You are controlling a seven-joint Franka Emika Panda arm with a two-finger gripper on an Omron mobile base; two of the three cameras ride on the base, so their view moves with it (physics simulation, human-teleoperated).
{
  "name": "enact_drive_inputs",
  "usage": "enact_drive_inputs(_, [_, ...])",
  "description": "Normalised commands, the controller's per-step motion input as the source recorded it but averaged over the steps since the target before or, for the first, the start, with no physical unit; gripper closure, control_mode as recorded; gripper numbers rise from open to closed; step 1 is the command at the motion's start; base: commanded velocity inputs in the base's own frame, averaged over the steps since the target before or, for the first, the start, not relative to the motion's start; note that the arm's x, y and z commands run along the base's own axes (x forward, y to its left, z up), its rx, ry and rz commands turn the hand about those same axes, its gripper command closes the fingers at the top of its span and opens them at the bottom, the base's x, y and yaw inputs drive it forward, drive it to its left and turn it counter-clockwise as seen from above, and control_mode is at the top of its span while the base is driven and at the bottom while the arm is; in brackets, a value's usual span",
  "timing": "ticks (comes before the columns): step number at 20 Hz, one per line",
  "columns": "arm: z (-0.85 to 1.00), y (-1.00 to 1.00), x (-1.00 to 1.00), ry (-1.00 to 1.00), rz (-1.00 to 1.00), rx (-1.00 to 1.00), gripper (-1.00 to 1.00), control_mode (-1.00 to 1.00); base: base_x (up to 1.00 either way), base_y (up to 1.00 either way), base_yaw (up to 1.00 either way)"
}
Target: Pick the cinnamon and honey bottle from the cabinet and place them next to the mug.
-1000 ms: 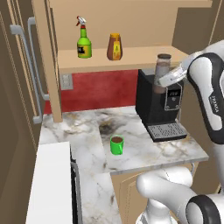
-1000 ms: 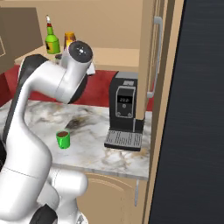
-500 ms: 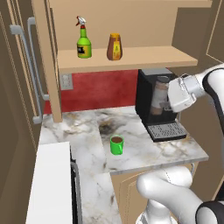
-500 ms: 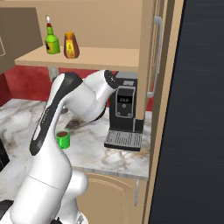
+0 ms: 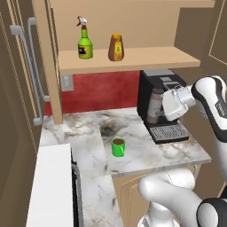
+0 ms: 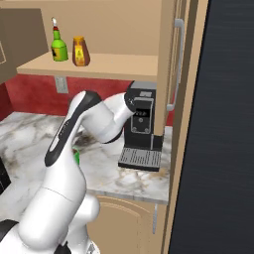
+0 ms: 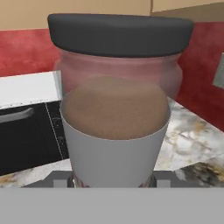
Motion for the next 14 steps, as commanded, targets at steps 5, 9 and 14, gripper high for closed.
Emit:
enact_drive_inputs(5, [-0.62,0.01,0.46,0.01,0.0,0.0,1.0,-1.0,0.0,0.0,0.0])
enact_drive_inputs(9, [-0.69,0.0,0.54,0.0,0.0,0.0,1.0,-1.0,0.0,0.0,0.0])
enact_drive_inputs(14, [-0.53,0.0,0.54,-0.01,0.0,0.0,1.0,-1.0,0.0,0.0,0.0])
